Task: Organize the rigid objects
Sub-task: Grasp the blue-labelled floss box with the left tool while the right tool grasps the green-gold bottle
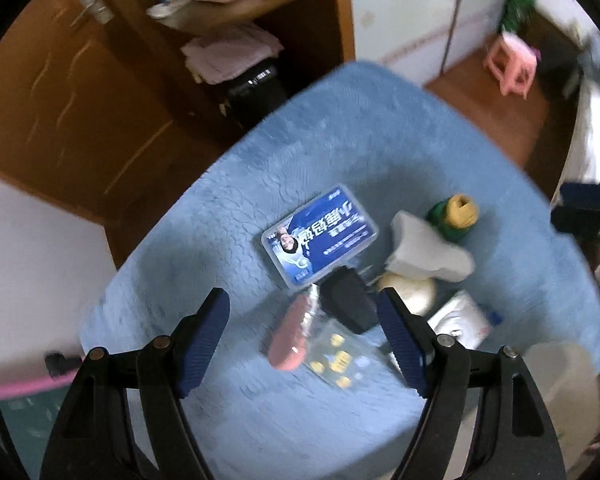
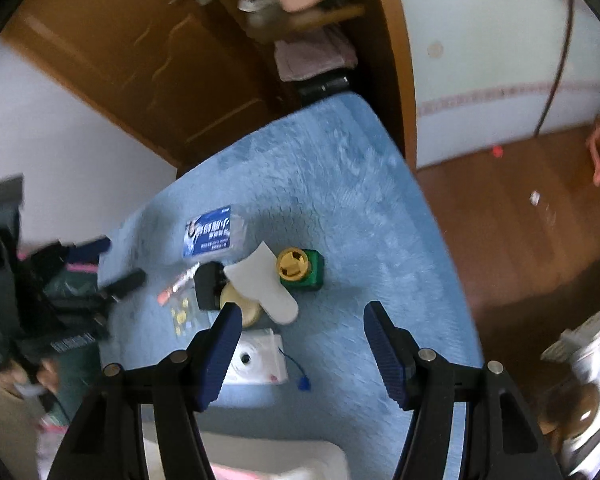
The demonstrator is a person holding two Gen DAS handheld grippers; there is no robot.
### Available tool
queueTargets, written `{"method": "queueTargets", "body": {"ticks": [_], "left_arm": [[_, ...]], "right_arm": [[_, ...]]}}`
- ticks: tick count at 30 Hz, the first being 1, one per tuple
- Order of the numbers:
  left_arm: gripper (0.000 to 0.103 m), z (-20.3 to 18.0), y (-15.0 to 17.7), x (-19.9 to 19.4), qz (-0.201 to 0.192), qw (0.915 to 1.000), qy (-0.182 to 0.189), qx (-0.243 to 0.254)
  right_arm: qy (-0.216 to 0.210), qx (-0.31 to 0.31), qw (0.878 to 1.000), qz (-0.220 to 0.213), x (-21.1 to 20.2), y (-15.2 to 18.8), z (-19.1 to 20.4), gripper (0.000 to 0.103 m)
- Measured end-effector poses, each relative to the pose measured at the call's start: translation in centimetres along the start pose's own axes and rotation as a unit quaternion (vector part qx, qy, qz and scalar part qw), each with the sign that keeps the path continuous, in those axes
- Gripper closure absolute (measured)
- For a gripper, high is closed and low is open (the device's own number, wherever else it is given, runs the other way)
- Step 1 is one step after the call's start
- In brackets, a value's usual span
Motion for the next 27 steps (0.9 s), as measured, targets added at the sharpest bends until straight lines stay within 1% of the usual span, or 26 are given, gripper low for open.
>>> {"method": "queueTargets", "body": {"ticks": [3,9,12,15,16,18,19,20,24,27], "left_arm": [[0.024,0.6,-0.4,1.9,0.020,0.9996,-0.012,0.017],[0.024,1.6,-1.4,3.5,0.034,0.9991,-0.003,0.027],[0.024,1.1,-1.7,4.4,0.044,0.9977,0.007,0.051],[0.024,0.5,-2.2,5.2,0.054,0.9955,0.009,0.077],[0.024,0.4,-2.2,5.5,0.057,0.9949,0.008,0.083],[0.024,0.0,-2.4,6.0,0.063,0.9938,0.014,0.090],[0.024,-0.1,-2.4,6.2,0.065,0.9935,0.015,0.092],[0.024,-0.2,-2.5,6.4,0.066,0.9932,0.015,0.095],[0.024,-0.5,-3.0,7.2,0.072,0.9920,0.023,0.101],[0.023,-0.6,-3.4,7.7,0.075,0.9913,0.024,0.106]], "right_arm": [[-0.006,0.028,0.999,0.017,2.0,-0.7,0.6,0.039],[0.006,0.052,0.997,0.055,6.5,-1.5,2.2,0.039],[0.010,0.066,0.995,0.072,8.3,-1.6,2.3,0.039],[0.006,0.079,0.993,0.087,9.7,-1.7,2.2,0.039],[0.006,0.081,0.993,0.091,10.1,-1.7,2.1,0.040],[0.011,0.081,0.992,0.097,10.7,-1.7,2.1,0.050],[0.013,0.081,0.991,0.102,10.9,-1.7,2.1,0.052],[0.013,0.082,0.991,0.105,11.2,-1.7,2.1,0.056],[0.015,0.089,0.991,0.103,11.5,-1.9,1.8,0.058],[0.027,0.078,0.992,0.095,11.1,-2.0,2.0,0.061]]}}
Point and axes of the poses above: each gripper's, at about its wrist camera, not at the fingertips, and x roughly the way its jaws point, z to its left, y to its underside, the point moved 6 cm from there along x, roughly the way its jaws point, and after that the axes turned 15 degrees about y, right-handed, at the moved point
